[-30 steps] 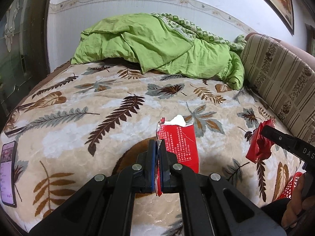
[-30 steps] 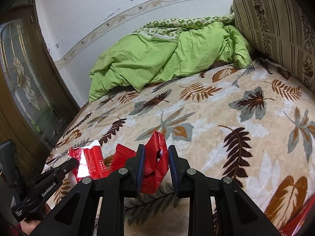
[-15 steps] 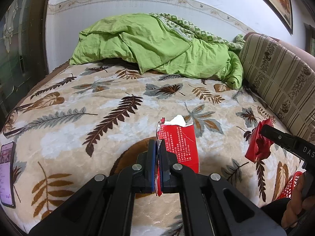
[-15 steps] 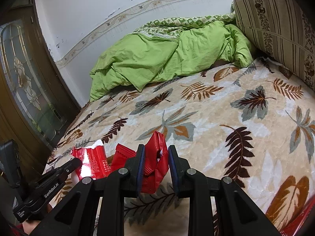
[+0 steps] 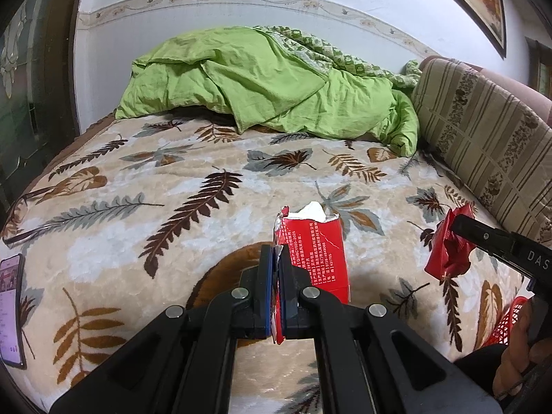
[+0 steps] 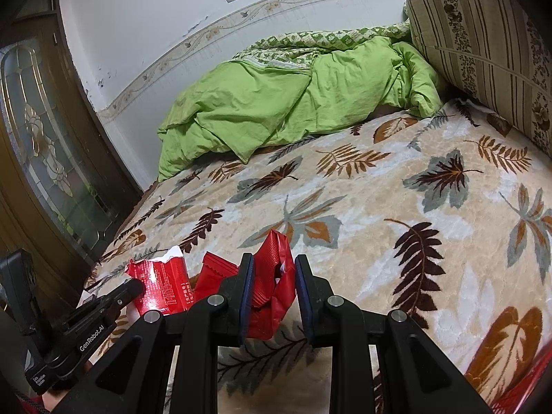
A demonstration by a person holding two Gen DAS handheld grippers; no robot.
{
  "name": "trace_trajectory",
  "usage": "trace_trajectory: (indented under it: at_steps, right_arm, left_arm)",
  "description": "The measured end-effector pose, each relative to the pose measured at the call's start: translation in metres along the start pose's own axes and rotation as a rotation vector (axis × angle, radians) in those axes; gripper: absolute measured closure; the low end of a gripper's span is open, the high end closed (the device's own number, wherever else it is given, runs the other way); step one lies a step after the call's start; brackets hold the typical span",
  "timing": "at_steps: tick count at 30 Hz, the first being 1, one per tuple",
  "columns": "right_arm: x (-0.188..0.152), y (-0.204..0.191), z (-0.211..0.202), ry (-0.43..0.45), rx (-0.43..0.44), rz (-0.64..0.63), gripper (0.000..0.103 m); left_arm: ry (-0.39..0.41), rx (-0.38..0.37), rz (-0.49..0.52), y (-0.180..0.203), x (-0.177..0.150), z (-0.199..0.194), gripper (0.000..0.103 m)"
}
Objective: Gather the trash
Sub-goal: 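Hold both red wrappers raised above the bed, then carry both red wrappers over the red wastebasket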
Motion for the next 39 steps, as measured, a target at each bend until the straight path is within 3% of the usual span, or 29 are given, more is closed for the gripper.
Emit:
trace_trajectory:
  at_steps: [9, 16, 25, 39]
  right_arm:
    - [-0.003, 0.009, -0.037, 0.043, -0.006, 0.048, 0.078]
    - [0.002, 0.027, -0.089, 0.107, -0.035, 0.08, 0.078]
    - [-0.015, 0.066, -0.163, 0.185, -0.157, 0.122, 0.078]
    - [-0.057, 0.126, -0.227, 0.207, -0.283, 0.258, 0.078]
  left_arm:
    - [0.006, -0.046, 0.09, 0.032, 0.004, -0.011, 0.1]
    - [0.024, -0.114, 0.215, 0.096, 0.012, -0.021, 0.1]
    - [0.037, -0.223, 0.33, 0.171, 0.012, -0.033, 0.1]
    - [0.018, -0.341, 0.496, 0.262, -0.013, -0.042, 0.1]
Point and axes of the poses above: each gripper's, at about its wrist camera, not at the fingertips, and z roughly the way its jaws point, y to its right, x to its top, the point moved 2 cm from there along z, roughly the way its jaws point, and after that the axes turned 8 degrees about -y, right-handed, at the moved point
